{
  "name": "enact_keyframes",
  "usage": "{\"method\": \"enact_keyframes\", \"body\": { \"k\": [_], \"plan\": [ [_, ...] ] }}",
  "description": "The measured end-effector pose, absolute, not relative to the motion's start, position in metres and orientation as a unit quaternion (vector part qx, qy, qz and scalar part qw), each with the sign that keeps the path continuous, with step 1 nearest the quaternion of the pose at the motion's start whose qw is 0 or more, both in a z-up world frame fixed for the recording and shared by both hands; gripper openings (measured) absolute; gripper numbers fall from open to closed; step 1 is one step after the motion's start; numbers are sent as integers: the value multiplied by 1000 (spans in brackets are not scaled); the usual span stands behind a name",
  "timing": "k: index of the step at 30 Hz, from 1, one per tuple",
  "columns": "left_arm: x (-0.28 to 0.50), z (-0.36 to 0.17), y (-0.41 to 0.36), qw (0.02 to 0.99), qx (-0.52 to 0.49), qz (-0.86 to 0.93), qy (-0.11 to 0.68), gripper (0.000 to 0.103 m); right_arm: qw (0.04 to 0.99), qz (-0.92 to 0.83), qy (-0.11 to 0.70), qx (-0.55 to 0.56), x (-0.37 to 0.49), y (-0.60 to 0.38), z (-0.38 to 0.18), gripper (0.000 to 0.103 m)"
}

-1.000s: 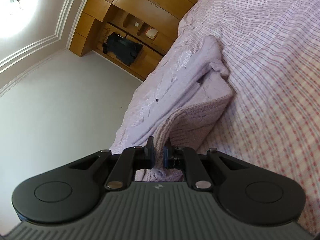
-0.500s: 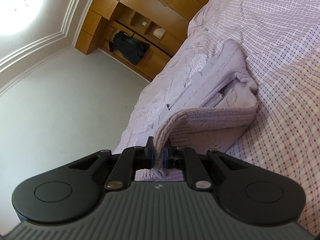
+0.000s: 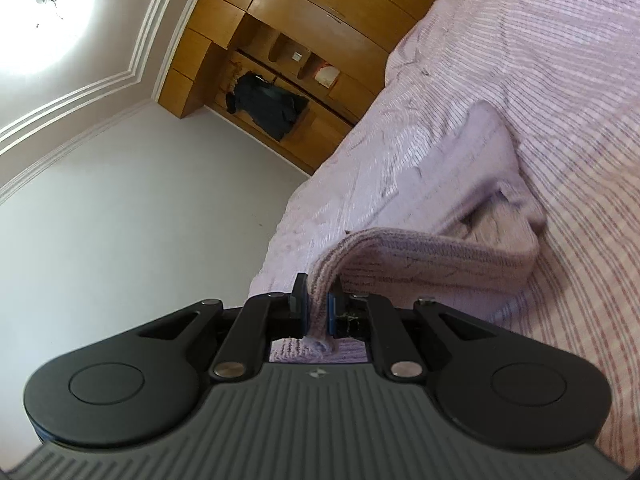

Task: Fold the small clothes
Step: 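Lift the hem with both grippers and fold it over toward the collar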

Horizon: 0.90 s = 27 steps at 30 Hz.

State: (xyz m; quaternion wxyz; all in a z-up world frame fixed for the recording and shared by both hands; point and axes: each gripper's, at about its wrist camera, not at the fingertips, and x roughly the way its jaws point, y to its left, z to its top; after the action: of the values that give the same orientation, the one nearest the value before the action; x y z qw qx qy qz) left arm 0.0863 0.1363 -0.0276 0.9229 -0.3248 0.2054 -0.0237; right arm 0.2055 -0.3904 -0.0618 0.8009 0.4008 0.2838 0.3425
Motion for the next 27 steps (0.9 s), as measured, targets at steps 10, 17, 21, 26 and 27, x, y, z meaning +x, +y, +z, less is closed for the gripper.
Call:
{"method": "enact_keyframes", "body": {
  "k": [10,17,21,26,27],
  "plan": [
    [118,-21,145,926,-324,-18,193,12,801,345,286,396,237,-370,-53,10],
    [141,-15,152,932,-313,-14,183,12,801,338,284,403,257,-357,-50,10],
    [151,-20,157,930,-318,-10,185,12,801,342,284,401,269,-348,-48,10],
    [162,-16,158,938,-300,-7,173,12,800,333,279,413,283,-344,-45,10],
    [165,-15,159,939,-298,-7,173,12,800,332,278,416,287,-343,-44,10]
  ]
}}
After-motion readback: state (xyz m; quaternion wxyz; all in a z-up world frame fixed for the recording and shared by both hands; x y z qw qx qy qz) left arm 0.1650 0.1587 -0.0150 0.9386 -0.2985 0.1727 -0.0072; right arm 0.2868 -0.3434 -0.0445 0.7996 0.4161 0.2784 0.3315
